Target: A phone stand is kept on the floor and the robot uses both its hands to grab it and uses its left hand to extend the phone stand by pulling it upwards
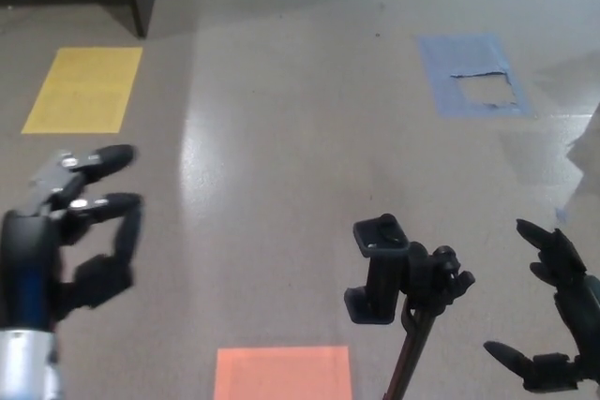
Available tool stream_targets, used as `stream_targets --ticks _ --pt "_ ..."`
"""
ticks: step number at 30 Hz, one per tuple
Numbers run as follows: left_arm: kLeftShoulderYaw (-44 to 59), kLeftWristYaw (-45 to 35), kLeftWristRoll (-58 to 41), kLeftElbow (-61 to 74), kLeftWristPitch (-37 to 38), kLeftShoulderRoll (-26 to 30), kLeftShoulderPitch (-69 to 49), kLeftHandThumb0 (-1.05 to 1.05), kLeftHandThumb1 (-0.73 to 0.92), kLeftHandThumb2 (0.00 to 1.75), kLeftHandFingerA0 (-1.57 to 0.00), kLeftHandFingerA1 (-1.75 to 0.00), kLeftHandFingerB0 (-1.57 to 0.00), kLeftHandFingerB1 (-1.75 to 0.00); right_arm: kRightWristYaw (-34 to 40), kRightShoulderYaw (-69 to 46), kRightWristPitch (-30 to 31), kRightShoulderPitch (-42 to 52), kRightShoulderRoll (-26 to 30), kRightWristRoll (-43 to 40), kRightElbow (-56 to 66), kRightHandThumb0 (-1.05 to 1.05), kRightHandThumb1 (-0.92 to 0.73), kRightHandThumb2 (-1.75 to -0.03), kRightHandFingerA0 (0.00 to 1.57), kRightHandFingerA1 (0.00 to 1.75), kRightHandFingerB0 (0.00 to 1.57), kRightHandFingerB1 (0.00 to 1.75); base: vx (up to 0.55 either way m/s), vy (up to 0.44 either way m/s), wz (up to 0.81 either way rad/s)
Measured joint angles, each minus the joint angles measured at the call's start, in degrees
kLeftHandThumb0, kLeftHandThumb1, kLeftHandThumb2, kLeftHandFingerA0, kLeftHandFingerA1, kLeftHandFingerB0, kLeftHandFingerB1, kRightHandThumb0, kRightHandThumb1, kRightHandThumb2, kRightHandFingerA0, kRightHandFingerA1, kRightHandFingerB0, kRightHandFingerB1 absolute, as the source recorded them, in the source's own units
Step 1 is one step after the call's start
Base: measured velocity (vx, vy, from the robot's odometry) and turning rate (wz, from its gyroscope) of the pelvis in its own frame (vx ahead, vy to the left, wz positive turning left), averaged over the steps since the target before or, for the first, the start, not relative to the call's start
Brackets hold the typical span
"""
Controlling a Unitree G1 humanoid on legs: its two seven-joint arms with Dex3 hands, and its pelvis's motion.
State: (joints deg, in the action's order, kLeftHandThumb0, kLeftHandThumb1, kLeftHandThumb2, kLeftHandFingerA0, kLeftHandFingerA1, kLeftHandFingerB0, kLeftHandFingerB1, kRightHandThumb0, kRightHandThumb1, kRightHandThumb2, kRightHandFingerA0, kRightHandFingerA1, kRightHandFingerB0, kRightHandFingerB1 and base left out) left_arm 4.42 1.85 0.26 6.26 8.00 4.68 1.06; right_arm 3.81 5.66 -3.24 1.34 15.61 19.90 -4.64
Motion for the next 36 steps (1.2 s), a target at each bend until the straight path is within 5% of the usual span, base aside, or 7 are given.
stream_targets --ticks 1,13,19,20,21,34,36 --pt "-1.5 -0.4 0.0 1.6 -0.8 -0.3 0.0 -0.99 0.54 1.11 -0.44 -0.78 -0.35 -0.66 -0.5 -0.2 0.4 1.0 0.2 -0.1 2.0 -0.32 -0.2 -0.83 0.17 0.57 0.12 0.55 0.0 0.0 0.0" --pt "-18.0 -3.0 -0.7 13.4 -9.5 -6.5 0.0 -1.05 0.56 1.14 -0.48 -0.8 -0.24 -0.59 -4.7 -0.7 4.5 4.4 0.7 -0.2 10.1 -0.32 -0.19 -0.83 0.14 0.56 0.11 0.55 0.0 0.0 0.0" --pt "-21.1 -4.6 -0.8 11.1 -11.5 -6.7 0.1 -1.05 0.79 0.65 -0.36 -0.79 -0.29 -0.59 -6.2 0.1 5.8 3.4 0.6 -0.2 10.6 -0.33 -0.17 -0.82 0.16 0.58 0.11 0.55 0.0 0.0 0.0" --pt "-21.2 -4.7 -0.8 10.1 -11.6 -6.7 0.1 -1.03 0.58 1.15 -0.4 -0.77 -0.12 -0.53 -6.4 0.2 5.9 3.3 0.6 -0.2 10.7 -0.63 -0.33 -0.69 0.25 0.6 0.14 0.51 0.0 0.0 0.0" --pt "-21.2 -4.9 -0.8 8.8 -11.7 -6.7 0.3 -1.05 0.79 0.66 -0.31 -0.77 -0.23 -0.54 -6.6 0.3 6.0 3.2 0.6 -0.2 10.8 -0.62 -0.33 -0.69 0.24 0.59 0.14 0.5 0.0 0.0 0.0" --pt "-18.4 -7.3 -2.6 2.8 -14.2 -7.0 3.1 -1.05 0.77 0.66 -0.17 -0.74 -0.06 -0.53 -7.2 1.3 7.1 3.1 0.5 0.3 12.0 -0.63 -0.33 -0.69 0.23 0.57 0.15 0.5 0.0 0.0 0.0" --pt "-18.0 -7.6 -3.0 2.5 -14.6 -7.2 3.5 -0.43 0.2 0.96 -0.1 -0.6 0.0 -0.54 -7.3 1.6 7.3 3.0 0.5 0.4 12.0 -0.66 -0.34 -0.7 0.23 0.58 0.14 0.5 0.0 0.0 0.0"
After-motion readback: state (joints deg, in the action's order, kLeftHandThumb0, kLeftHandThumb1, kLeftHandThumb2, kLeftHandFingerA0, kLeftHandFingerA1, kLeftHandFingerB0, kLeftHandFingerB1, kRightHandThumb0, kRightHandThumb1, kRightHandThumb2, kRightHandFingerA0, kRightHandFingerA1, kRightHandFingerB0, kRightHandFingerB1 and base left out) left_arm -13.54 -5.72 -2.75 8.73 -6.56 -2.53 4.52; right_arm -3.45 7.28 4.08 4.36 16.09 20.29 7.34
